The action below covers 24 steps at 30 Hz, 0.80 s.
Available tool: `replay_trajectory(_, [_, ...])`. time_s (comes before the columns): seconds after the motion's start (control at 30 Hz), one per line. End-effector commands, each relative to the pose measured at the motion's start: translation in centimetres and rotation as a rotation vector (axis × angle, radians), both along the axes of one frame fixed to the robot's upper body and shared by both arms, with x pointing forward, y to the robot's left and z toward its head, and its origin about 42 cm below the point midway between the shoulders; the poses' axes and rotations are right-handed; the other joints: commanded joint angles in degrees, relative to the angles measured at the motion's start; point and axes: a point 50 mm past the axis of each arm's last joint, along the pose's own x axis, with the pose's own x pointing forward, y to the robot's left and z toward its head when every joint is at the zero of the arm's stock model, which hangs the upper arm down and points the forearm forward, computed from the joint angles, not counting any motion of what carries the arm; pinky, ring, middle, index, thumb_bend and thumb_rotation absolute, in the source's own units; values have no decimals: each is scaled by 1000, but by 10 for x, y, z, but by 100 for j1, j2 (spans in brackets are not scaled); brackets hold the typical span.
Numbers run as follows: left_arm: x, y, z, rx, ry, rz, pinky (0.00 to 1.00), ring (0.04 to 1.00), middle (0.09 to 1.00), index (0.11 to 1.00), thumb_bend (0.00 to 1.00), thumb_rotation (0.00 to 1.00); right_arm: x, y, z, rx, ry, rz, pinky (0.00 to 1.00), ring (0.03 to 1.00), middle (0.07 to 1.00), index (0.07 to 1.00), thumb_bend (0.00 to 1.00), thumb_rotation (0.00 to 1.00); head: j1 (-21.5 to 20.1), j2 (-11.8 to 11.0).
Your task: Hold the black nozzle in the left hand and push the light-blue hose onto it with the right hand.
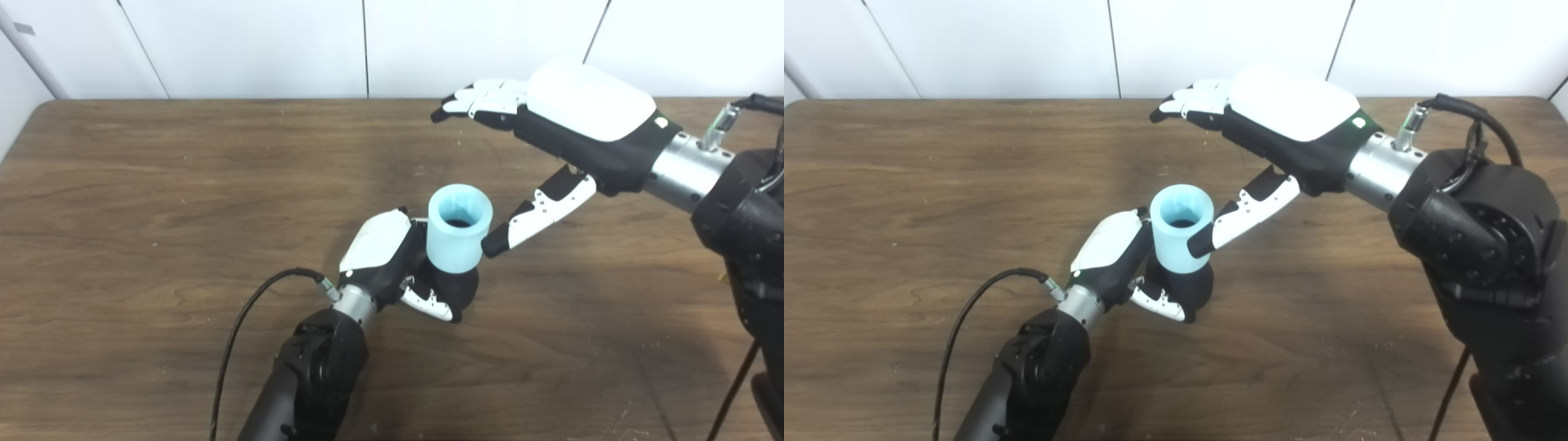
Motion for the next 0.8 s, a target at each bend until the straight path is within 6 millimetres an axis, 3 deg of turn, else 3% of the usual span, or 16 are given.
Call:
replay_trajectory(0.0, [-15,8,-46,92,231,-20,1000,717,550,447,514,0,-5,-3,13,14,-69,0,790,916,901,874,749,781,4,8])
replay_trajectory(0.47, [-12,8,-44,89,258,-32,1000,708,545,447,515,0,-28,-8,-2,9,-17,49,828,919,908,883,744,823,-10,-20])
replay_trajectory(0.77, [-10,10,-46,82,261,-29,1000,709,549,446,514,0,-36,-19,-15,20,-47,120,916,997,999,949,736,882,-8,-50])
